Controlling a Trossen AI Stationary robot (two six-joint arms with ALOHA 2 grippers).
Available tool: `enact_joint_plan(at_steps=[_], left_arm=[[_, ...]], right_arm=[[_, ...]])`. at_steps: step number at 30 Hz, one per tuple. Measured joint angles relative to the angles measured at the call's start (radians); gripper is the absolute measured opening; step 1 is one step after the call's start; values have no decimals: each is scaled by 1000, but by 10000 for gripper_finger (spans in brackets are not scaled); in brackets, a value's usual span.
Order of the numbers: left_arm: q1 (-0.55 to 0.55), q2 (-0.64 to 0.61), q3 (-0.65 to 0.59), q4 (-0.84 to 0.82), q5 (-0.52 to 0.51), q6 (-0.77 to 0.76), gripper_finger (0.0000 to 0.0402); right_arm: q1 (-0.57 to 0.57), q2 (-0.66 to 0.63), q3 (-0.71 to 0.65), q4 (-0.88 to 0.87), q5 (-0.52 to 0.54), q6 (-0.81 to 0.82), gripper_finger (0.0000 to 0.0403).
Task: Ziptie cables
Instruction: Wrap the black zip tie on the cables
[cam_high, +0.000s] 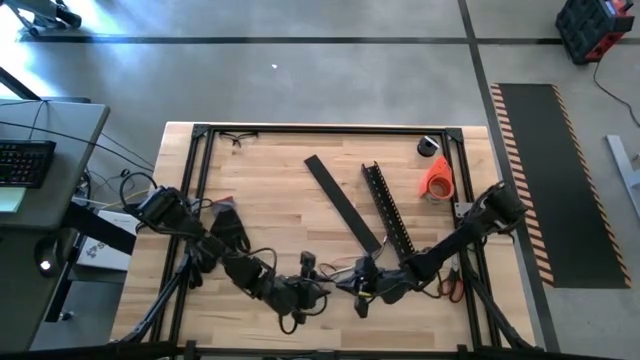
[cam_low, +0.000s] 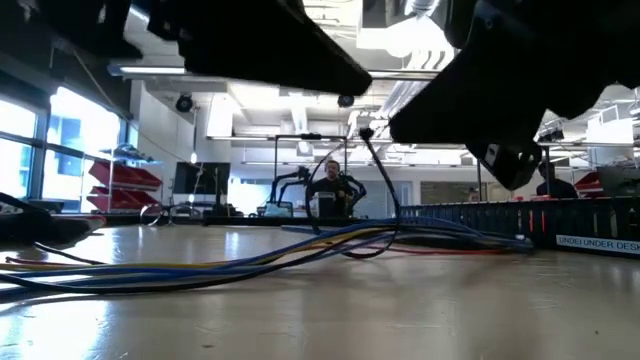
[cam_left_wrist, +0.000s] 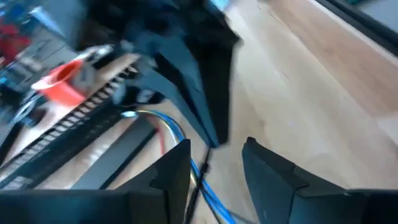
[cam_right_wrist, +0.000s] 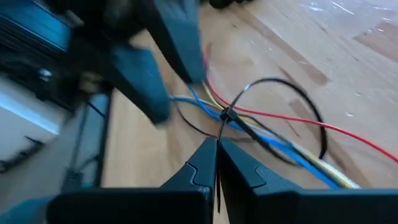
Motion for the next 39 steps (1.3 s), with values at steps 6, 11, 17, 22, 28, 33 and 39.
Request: enact_joint_plan(at_steps=[6, 11, 17, 22, 28, 33, 39], left_arm=[[49, 46, 0, 11, 74, 9, 141], [72, 81, 0, 58, 64, 19, 134], [69, 83, 0, 77, 121, 25, 110], [50, 81, 0, 126, 121, 27, 84], [51, 81, 1, 124, 119, 17, 58], [49, 81, 1, 122, 119, 9, 25], [36, 80, 1, 86, 70, 1, 7]], right_arm=[[18, 0, -16, 40, 14, -5, 0], [26, 0, -15, 46, 15, -22, 0], [41, 0, -15, 48, 16, -25, 0], [40, 0, -15, 47, 20, -25, 0], [41, 1, -15, 47, 20, -25, 0], [42, 1, -15, 46, 20, -25, 0], [72, 1, -15, 24, 52, -22, 0]])
